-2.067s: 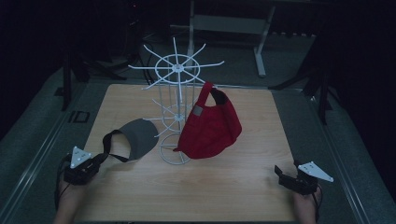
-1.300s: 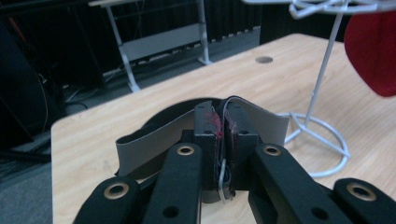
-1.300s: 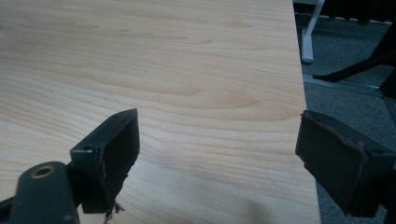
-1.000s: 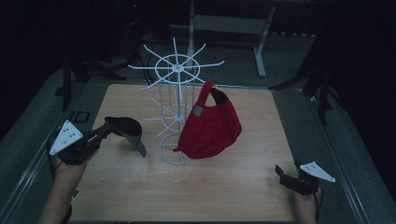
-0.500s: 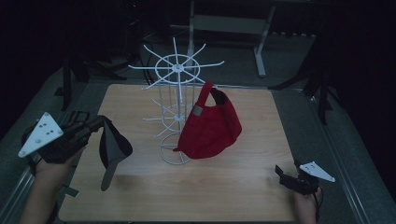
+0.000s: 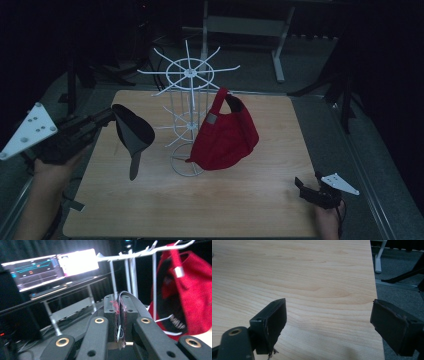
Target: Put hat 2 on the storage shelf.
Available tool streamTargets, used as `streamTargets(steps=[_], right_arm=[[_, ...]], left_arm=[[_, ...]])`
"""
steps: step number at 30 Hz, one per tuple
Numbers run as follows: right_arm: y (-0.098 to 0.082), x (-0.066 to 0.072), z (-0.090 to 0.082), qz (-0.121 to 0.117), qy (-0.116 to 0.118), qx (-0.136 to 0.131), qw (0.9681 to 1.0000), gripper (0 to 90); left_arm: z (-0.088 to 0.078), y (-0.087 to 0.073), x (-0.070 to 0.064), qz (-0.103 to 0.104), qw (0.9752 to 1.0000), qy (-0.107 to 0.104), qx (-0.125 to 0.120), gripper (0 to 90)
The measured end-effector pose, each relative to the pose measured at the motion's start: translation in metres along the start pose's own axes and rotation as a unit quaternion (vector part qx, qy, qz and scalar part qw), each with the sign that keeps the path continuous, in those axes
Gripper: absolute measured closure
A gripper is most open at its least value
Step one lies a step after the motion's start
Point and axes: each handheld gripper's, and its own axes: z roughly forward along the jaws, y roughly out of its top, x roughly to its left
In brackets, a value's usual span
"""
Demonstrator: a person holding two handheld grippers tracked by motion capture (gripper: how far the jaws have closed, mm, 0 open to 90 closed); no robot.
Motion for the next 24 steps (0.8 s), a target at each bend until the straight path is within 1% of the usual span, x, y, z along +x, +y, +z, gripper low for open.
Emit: streamTargets(steps=[1, 3, 4, 5, 6, 8, 12, 13, 14, 17, 18, 24], right_arm=[[0.000, 0.000, 0.000, 0.000, 0.000, 0.000, 1.0000, 13.5], [0.000, 0.000, 0.000, 0.000, 0.000, -0.001, 1.0000, 13.5], [0.000, 0.000, 0.000, 0.000, 0.000, -0.001, 1.0000, 13.5], [0.000, 0.000, 0.000, 0.000, 0.001, 0.000, 1.0000, 13.4], [0.000, 0.000, 0.000, 0.000, 0.001, 0.000, 1.0000, 13.5], [0.000, 0.000, 0.000, -0.001, 0.001, 0.000, 1.0000, 13.5], [0.000, 0.001, 0.000, -0.002, 0.000, 0.001, 1.0000, 13.5], [0.000, 0.001, 0.000, -0.002, 0.000, 0.001, 1.0000, 13.5], [0.000, 0.001, 0.000, -0.002, 0.000, 0.001, 1.0000, 13.5], [0.000, 0.000, 0.000, -0.001, 0.000, 0.000, 1.0000, 13.4], [0.000, 0.000, 0.000, -0.001, 0.001, 0.000, 1.0000, 13.5], [0.000, 0.000, 0.000, 0.000, 0.002, 0.000, 1.0000, 13.5]], left_arm=[[0.001, 0.004, 0.000, 0.000, 1.0000, -0.005, -0.001, 86.0], [0.003, 0.011, -0.003, 0.005, 1.0000, -0.005, -0.005, 86.0], [0.003, 0.014, -0.004, 0.008, 0.9999, -0.009, -0.007, 86.0], [0.002, 0.017, -0.005, 0.010, 0.9999, -0.005, -0.012, 86.0], [0.001, 0.020, -0.006, 0.011, 0.9998, -0.008, -0.014, 86.0], [-0.001, 0.026, -0.009, 0.016, 0.9996, -0.008, -0.021, 85.9], [-0.001, 0.039, -0.014, 0.016, 0.9991, -0.017, -0.036, 86.0], [0.000, 0.042, -0.015, 0.018, 0.9990, -0.016, -0.039, 86.0], [0.002, 0.046, -0.015, 0.017, 0.9988, -0.020, -0.041, 86.0], [0.009, 0.056, -0.015, 0.016, 0.9985, -0.023, -0.047, 85.9], [0.012, 0.060, -0.015, 0.016, 0.9984, -0.021, -0.049, 86.0], [0.028, 0.075, -0.021, 0.027, 0.9981, -0.030, -0.046, 85.9]])
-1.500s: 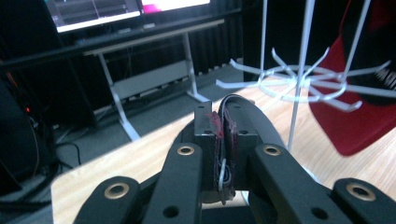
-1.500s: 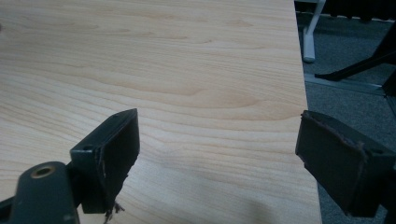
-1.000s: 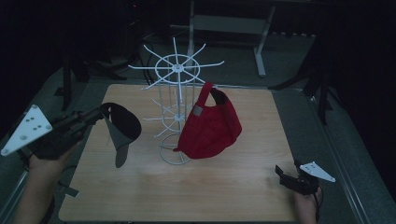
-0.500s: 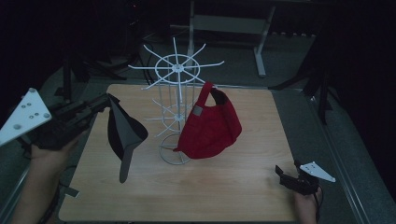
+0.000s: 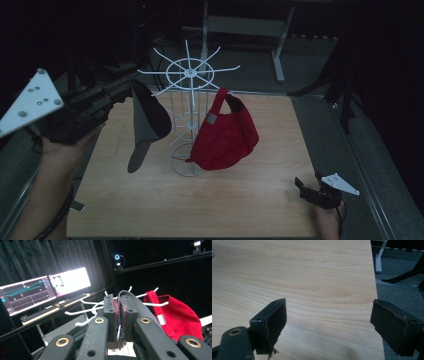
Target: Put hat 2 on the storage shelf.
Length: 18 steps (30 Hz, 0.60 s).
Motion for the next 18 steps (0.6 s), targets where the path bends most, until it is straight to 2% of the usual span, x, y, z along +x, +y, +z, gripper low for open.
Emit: streamTargets(steps=[5, 9, 12, 18], right_arm=[[0.000, 0.000, 0.000, 0.000, 0.000, 0.001, 1.0000, 13.5], [0.000, 0.000, 0.000, -0.002, -0.001, 0.001, 1.0000, 13.4], [0.000, 0.000, 0.000, -0.001, 0.000, 0.001, 1.0000, 13.5], [0.000, 0.000, 0.000, -0.001, 0.000, 0.001, 1.0000, 13.5]], left_arm=[[0.012, 0.009, -0.007, 0.001, 1.0000, -0.006, -0.005, 85.9], [0.021, 0.013, -0.013, 0.000, 0.9998, -0.019, -0.003, 85.9], [0.026, 0.010, -0.019, 0.004, 0.9996, -0.028, 0.002, 85.9], [0.030, -0.004, -0.025, -0.004, 0.9989, -0.043, 0.017, 85.8]])
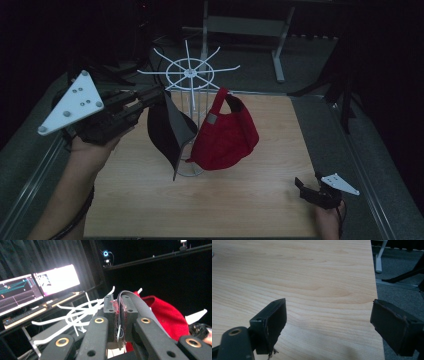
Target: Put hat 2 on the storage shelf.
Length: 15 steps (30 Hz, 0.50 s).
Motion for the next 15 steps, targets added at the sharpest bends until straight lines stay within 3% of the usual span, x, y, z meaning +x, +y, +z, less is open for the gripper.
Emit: streamTargets(steps=[8, 15], right_arm=[[0.000, 0.000, 0.000, 0.001, 0.000, 0.001, 1.0000, 13.5], [0.000, 0.000, 0.001, 0.001, 0.000, 0.002, 1.0000, 13.5]], left_arm=[[0.000, -0.018, -0.005, -0.001, 0.9998, -0.004, 0.021, 85.6], [0.000, -0.033, -0.004, -0.014, 0.9994, -0.011, 0.029, 85.4]])
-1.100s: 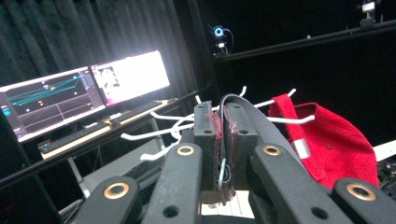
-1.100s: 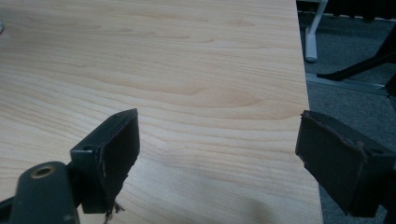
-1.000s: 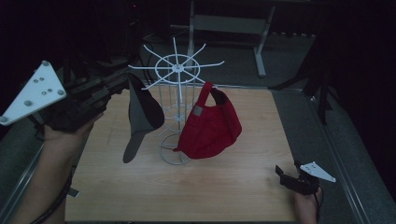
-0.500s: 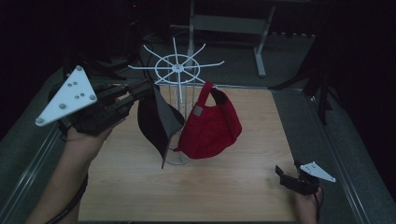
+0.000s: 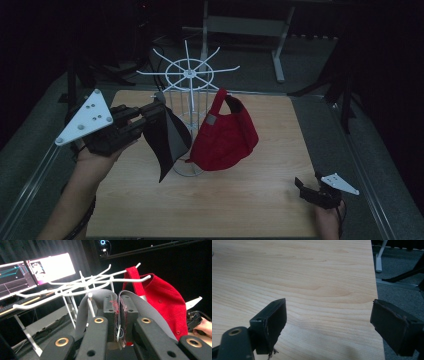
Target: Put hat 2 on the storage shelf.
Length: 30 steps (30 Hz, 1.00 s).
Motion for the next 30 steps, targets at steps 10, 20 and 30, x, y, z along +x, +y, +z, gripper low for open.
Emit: streamTargets(steps=[10, 20, 30], right_arm=[[0.000, 0.000, 0.000, -0.001, 0.000, -0.001, 1.0000, 13.6], [0.000, 0.000, 0.000, 0.000, 0.001, -0.002, 1.0000, 13.5], [0.000, 0.000, 0.000, -0.002, 0.001, -0.002, 1.0000, 13.6]], left_arm=[[-0.001, -0.010, 0.001, -0.006, 0.9999, -0.010, 0.009, 81.0], [-0.010, -0.026, -0.004, -0.017, 0.9992, -0.036, 0.006, 66.9], [-0.031, -0.040, -0.012, -0.030, 0.9994, -0.011, 0.010, 56.2]])
